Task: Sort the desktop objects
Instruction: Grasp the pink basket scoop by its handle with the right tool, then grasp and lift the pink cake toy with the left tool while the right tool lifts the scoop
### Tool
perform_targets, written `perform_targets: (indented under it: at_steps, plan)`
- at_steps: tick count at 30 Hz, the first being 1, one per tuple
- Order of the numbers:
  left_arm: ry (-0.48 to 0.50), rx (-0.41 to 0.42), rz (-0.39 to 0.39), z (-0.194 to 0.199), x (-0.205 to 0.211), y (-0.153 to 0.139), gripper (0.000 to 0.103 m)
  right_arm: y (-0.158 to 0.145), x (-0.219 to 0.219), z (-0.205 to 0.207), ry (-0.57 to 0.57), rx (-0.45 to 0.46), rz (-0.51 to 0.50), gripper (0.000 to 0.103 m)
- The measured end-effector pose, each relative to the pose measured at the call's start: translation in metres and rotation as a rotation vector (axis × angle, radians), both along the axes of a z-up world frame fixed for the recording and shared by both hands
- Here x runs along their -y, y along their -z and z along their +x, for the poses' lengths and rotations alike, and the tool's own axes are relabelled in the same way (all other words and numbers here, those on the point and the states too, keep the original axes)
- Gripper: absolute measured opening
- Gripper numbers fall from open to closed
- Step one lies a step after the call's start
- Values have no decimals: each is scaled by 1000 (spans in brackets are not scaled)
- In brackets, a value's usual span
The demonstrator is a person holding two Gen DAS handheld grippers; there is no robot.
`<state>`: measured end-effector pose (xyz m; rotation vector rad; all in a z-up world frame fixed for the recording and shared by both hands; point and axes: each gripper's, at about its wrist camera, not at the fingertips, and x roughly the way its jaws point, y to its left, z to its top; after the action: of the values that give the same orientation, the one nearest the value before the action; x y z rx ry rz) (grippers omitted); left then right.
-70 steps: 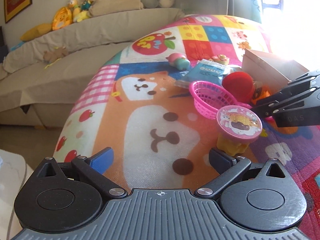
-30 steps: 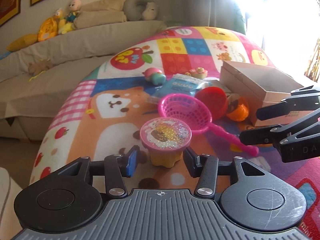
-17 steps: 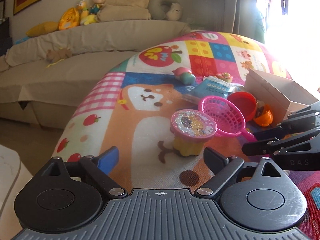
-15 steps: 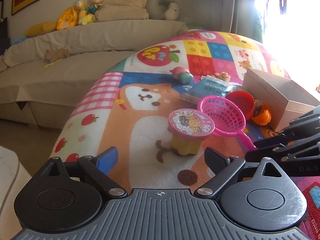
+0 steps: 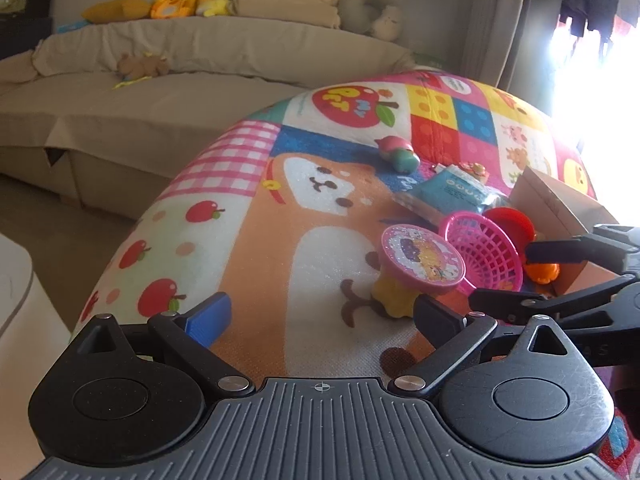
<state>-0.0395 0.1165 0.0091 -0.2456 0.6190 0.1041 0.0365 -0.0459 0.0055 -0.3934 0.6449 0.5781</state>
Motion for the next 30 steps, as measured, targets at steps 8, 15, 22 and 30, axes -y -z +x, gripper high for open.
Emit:
perform_targets:
  at_steps: [8, 15, 22, 30]
  plan:
    - [-7, 8, -23, 0, -4, 0, 101, 11, -9, 15, -52, 0, -13, 79]
    - [31, 18, 3, 0, 3, -2, 101, -5, 21, -13, -43, -39, -10, 79]
    - [196, -13, 160, 30, 52, -2, 101, -13, 78, -64, 32, -64, -18, 79]
    - [198, -51, 244, 50, 76, 3, 69, -14, 122, -92, 153, -55, 21, 79]
